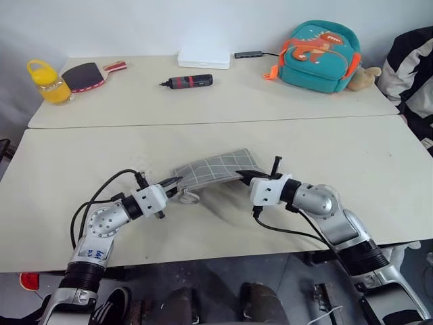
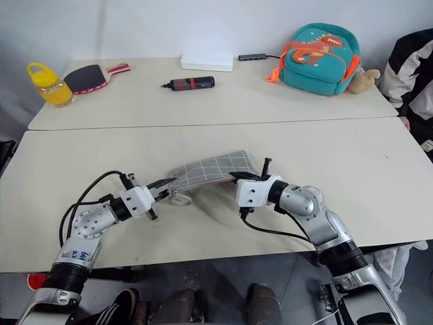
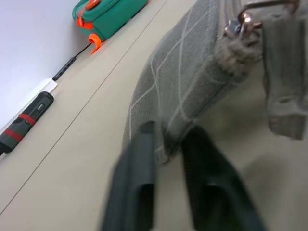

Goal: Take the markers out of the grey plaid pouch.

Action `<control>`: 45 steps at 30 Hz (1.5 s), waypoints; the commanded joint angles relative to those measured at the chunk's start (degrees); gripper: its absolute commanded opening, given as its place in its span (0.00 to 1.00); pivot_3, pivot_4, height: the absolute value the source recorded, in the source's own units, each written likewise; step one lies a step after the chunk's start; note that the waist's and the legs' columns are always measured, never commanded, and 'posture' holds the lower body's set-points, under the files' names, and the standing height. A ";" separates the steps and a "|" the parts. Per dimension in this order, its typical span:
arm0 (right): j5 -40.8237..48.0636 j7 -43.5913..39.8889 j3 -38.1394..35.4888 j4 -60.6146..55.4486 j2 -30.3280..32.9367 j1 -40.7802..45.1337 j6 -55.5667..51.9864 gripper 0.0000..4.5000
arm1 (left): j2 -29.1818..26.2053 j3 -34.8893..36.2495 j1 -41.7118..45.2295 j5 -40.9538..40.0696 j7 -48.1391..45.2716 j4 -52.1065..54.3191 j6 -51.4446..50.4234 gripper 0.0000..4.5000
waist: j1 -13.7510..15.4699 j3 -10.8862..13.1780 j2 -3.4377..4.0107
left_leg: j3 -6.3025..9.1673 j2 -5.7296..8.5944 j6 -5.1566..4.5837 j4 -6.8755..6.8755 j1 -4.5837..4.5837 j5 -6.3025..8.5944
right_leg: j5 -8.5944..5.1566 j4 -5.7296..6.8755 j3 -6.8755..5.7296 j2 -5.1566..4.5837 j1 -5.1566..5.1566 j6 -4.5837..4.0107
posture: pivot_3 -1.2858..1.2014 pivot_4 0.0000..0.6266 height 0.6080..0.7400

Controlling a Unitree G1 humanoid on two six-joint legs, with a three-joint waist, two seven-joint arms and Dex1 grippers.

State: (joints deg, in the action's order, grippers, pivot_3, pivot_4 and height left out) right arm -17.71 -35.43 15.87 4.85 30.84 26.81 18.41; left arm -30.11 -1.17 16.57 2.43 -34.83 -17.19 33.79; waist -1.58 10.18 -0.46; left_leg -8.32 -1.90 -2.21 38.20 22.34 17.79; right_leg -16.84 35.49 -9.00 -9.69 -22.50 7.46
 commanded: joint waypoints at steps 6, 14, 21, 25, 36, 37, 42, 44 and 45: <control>5.40 -1.46 -2.44 -2.49 -0.60 -0.06 -1.40 0.00 | 0.44 -1.26 2.14 0.93 0.81 -0.27 1.73 0.01 | 0.01 0.00 0.00 | 0.00 0.01 0.00 0.00 0.00 0.00 | 0.00 0.00 0.00 0.00 0.00 0.00 | 0.52 0.24 1.00; 28.64 -10.00 -10.78 -10.44 -0.15 -1.85 -17.92 0.56 | 2.49 -3.45 2.94 6.47 5.08 0.92 0.58 0.00 | 0.40 0.00 0.00 | 0.04 0.04 -0.04 0.01 0.02 -0.02 | 0.01 -0.01 -0.01 -0.01 0.03 0.01 | 0.52 0.24 1.00; 52.36 -15.35 -15.96 -26.23 3.05 -7.46 -41.55 0.62 | 3.30 -5.31 2.93 6.11 4.21 1.73 -1.93 0.00 | 1.31 -0.01 0.01 | 0.07 0.00 -0.07 0.02 0.01 0.01 | 0.01 -0.05 -0.02 -0.01 0.05 0.01 | 0.52 0.24 1.00; 50.54 -14.01 -8.70 -28.41 2.14 -12.07 -47.59 0.62 | 3.23 -5.77 3.06 6.35 4.21 2.39 -2.54 0.00 | 1.48 -0.02 0.01 | 0.07 -0.02 -0.07 0.03 -0.01 0.03 | 0.01 -0.06 -0.01 -0.04 0.05 0.01 | 0.52 0.24 1.00; 43.09 -4.40 -2.96 -16.27 -14.65 -12.20 -43.74 0.62 | 2.50 -6.79 3.47 7.66 4.40 3.76 -2.66 0.00 | 1.33 -0.03 0.00 | 0.00 0.03 -0.10 0.05 0.02 0.04 | 0.01 -0.04 -0.01 -0.08 0.01 0.01 | 0.52 0.24 1.00; 42.33 -4.65 -2.24 -15.24 -15.51 -11.40 -43.11 0.62 | 2.46 -6.85 3.52 7.71 4.49 3.75 -2.66 0.00 | 1.33 -0.03 0.00 | 0.00 0.03 -0.10 0.04 0.01 0.03 | 0.01 -0.01 0.00 -0.08 -0.01 0.01 | 0.52 0.24 1.00; 40.47 -6.17 -0.70 -11.43 -18.62 -8.63 -41.54 0.58 | 2.52 -7.36 3.69 7.73 4.71 4.34 -3.05 0.00 | 1.43 -0.04 0.01 | 0.04 0.04 -0.09 0.01 0.02 0.05 | 0.01 0.03 -0.04 -0.08 -0.02 0.01 | 0.52 0.24 1.00; 39.70 -7.18 -0.15 -11.18 -18.22 -8.50 -40.92 0.48 | 2.51 -7.37 3.79 7.79 4.82 4.37 -3.14 0.00 | 1.44 -0.04 0.01 | 0.04 0.05 -0.09 0.01 0.02 0.05 | 0.01 0.03 -0.04 -0.08 -0.02 0.01 | 0.52 0.24 1.00; 39.71 -7.58 -0.30 -11.19 -18.02 -8.58 -40.82 0.42 | 2.49 -7.34 3.86 7.77 4.83 4.35 -3.21 0.00 | 1.43 -0.04 0.01 | 0.04 0.06 -0.09 0.01 0.02 0.05 | 0.01 0.02 -0.04 -0.08 -0.02 0.01 | 0.52 0.24 1.00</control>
State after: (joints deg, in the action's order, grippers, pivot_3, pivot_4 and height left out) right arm 21.82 -41.84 15.70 -5.07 12.59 17.90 -23.79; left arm -27.63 -7.79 20.18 9.63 -30.10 -14.18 30.62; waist -0.15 10.14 -0.45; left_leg -8.28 -1.84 -2.30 38.22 22.36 17.83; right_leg -16.84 35.51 -9.03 -9.77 -22.52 7.47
